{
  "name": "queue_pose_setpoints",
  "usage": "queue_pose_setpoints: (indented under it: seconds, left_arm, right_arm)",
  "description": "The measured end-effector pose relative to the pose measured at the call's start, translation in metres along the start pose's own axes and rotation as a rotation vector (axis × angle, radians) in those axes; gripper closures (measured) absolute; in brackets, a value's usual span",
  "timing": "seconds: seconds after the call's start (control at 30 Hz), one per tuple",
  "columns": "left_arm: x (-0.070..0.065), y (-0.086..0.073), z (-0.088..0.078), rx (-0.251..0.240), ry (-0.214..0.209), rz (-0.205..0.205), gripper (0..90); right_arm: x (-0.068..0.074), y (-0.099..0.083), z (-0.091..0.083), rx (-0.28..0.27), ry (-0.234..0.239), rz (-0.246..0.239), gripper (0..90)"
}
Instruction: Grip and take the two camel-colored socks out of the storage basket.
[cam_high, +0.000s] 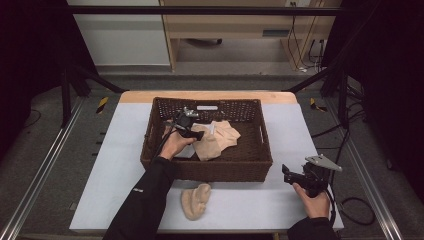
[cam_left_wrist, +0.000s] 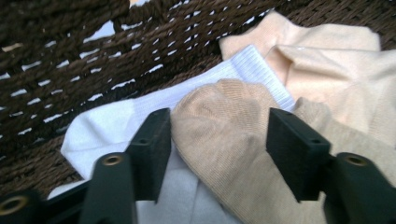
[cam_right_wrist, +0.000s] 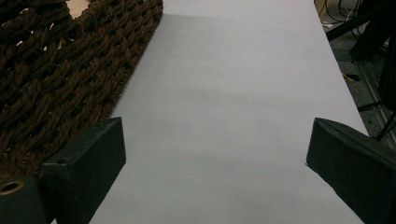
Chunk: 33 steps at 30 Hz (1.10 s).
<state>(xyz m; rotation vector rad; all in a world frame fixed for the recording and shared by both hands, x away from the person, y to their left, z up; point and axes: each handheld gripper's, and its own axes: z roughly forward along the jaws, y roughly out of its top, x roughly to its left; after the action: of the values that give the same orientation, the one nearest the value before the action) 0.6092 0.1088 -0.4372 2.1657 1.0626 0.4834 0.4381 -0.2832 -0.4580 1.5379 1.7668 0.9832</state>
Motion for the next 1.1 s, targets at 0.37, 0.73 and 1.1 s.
queue_pose_setpoints:
  seconds: [0.37, 0.73, 1.1]
  left_arm:
    - [-0.002, 0.002, 0.000, 0.021, 0.000, 0.030, 59.0]
    - [0.002, 0.004, -0.002, 0.090, 0.037, -0.010, 87.0]
    - [-0.005, 0.017, -0.039, -0.118, -0.045, -0.003, 87.5]
  right_arm:
    - [0.000, 0.000, 0.000, -0.001, 0.002, -0.003, 5.0]
    - [0.000, 0.000, 0.000, 0.001, 0.003, -0.001, 5.1]
    - [-0.001, 0.000, 0.000, 0.002, 0.000, -0.001, 5.1]
